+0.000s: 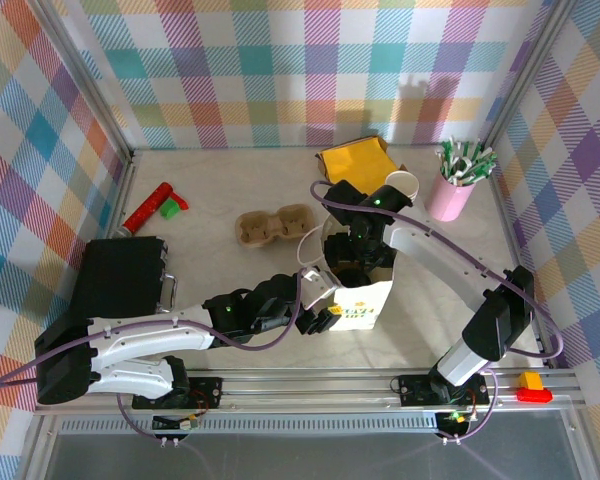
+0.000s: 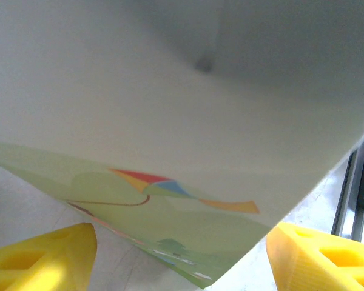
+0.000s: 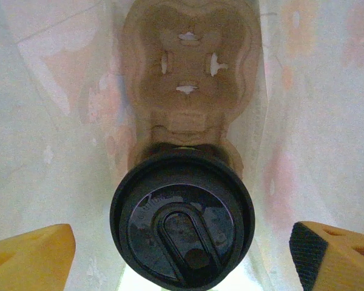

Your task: Pack the takeout coffee

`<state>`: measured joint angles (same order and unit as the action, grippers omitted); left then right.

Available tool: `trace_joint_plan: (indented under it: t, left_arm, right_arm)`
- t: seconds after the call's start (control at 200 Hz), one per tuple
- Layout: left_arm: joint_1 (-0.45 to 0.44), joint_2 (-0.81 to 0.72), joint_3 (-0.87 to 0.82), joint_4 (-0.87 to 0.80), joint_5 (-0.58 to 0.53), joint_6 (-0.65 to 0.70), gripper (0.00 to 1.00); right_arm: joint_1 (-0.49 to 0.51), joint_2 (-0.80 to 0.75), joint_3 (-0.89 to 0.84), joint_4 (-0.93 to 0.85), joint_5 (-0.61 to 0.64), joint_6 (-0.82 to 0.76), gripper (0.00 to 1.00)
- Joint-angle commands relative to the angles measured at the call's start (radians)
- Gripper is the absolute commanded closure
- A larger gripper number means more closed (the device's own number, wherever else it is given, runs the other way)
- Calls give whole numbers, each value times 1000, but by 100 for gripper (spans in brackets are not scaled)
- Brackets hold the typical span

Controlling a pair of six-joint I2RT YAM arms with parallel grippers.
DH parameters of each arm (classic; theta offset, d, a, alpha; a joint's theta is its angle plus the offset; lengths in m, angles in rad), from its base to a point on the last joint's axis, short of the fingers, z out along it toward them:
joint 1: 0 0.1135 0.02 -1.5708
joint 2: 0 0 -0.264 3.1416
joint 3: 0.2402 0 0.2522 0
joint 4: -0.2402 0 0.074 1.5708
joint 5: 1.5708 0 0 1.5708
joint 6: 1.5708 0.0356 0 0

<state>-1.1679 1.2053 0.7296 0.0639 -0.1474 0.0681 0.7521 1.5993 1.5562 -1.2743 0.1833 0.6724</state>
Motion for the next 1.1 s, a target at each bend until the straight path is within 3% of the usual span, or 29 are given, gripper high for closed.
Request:
trace_joint_plan:
  t: [0.0,0.565,1.095]
  left_arm:
    - [7,-10,-10,39,2,-3,27]
    - [8,-33,-9,24,-15,-1,27]
    - [8,-68,41,-49,-26,9,23]
  right_arm:
    - [-2,-16,52,-46,25,11,8]
    - [-4,-51,204,-91,70,-12,8]
    - [-25,-169,362,-57,77,-132,11]
